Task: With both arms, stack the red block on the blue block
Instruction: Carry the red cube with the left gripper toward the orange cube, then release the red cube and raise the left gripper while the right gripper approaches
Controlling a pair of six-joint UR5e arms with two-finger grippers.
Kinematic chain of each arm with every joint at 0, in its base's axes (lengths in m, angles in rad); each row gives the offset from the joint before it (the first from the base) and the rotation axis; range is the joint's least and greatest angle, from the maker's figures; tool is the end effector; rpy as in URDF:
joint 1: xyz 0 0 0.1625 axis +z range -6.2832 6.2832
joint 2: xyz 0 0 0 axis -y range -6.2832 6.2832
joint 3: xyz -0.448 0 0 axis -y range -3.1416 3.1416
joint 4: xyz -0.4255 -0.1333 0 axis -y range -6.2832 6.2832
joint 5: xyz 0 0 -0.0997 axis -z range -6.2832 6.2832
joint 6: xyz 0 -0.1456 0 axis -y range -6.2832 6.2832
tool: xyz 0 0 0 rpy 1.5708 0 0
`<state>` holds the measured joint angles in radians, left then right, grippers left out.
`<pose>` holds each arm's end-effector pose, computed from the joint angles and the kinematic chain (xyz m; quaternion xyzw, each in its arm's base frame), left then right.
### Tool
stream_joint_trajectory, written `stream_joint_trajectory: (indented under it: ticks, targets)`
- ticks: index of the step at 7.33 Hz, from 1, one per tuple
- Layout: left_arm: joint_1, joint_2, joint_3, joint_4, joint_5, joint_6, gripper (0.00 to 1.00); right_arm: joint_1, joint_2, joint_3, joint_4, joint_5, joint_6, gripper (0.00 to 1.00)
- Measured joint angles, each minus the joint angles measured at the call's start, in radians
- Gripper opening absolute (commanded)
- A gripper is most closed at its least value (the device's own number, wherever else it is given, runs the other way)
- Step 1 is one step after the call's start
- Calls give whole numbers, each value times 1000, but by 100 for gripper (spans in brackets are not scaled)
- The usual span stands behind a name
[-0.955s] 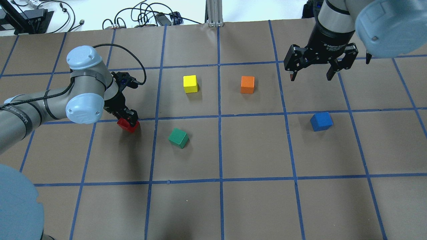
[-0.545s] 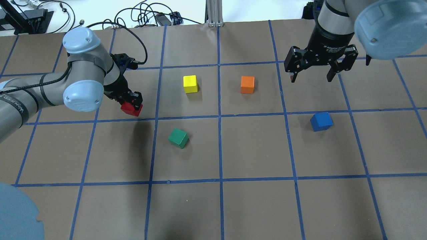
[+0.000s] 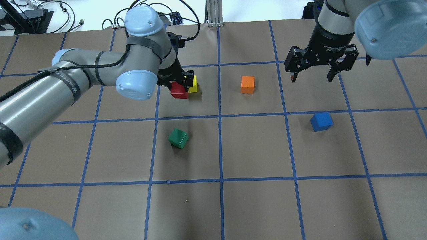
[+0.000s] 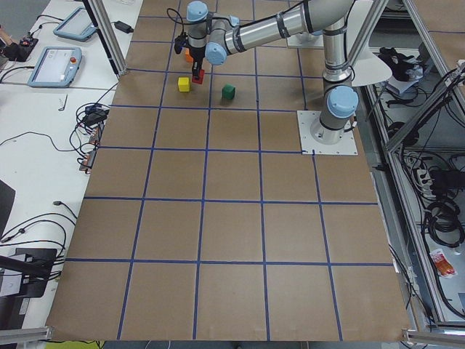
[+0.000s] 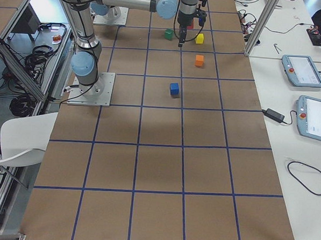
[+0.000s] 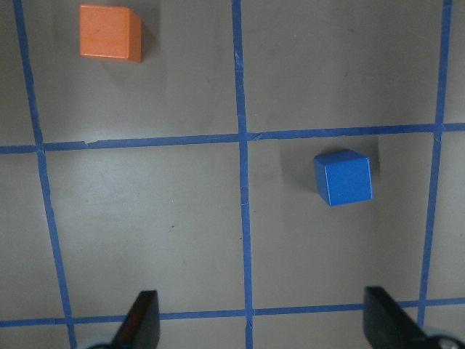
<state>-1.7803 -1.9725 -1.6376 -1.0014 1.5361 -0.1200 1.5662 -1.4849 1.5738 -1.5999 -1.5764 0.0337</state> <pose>-0.2744 -0.6253 0.2480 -0.0455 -0.9975 0.0469 0.0254 0.1299 -0.5537 0.4198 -0.0191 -0.9994 -0.0298 0.0032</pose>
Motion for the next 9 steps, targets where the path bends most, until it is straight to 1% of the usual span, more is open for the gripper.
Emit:
stream_joint_trajectory:
  ticks: [1, 3, 4, 5, 6, 7, 9]
  targets:
    - [-65, -26, 21, 6, 2, -87, 0, 0, 0, 0, 0, 1, 0, 100]
    - [-140, -82, 27, 13, 4, -155, 0, 0, 0, 0, 0, 1, 0, 100]
    - [-154, -110, 28, 15, 4, -162, 5, 0, 0, 0, 0, 0, -1, 100]
    - [-161, -133, 31, 21, 5, -160, 74, 0, 0, 0, 1, 0, -1, 100]
    - [-164, -146, 34, 40, 4, -136, 100, 0, 1, 0, 4, 0, -1, 100]
    - [-164, -146, 36, 60, 4, -80, 100, 0, 3, 1, 8, 3, -1, 100]
    - [-144, -104, 45, 66, -17, -6, 100, 0, 8, 1, 11, 8, -1, 100]
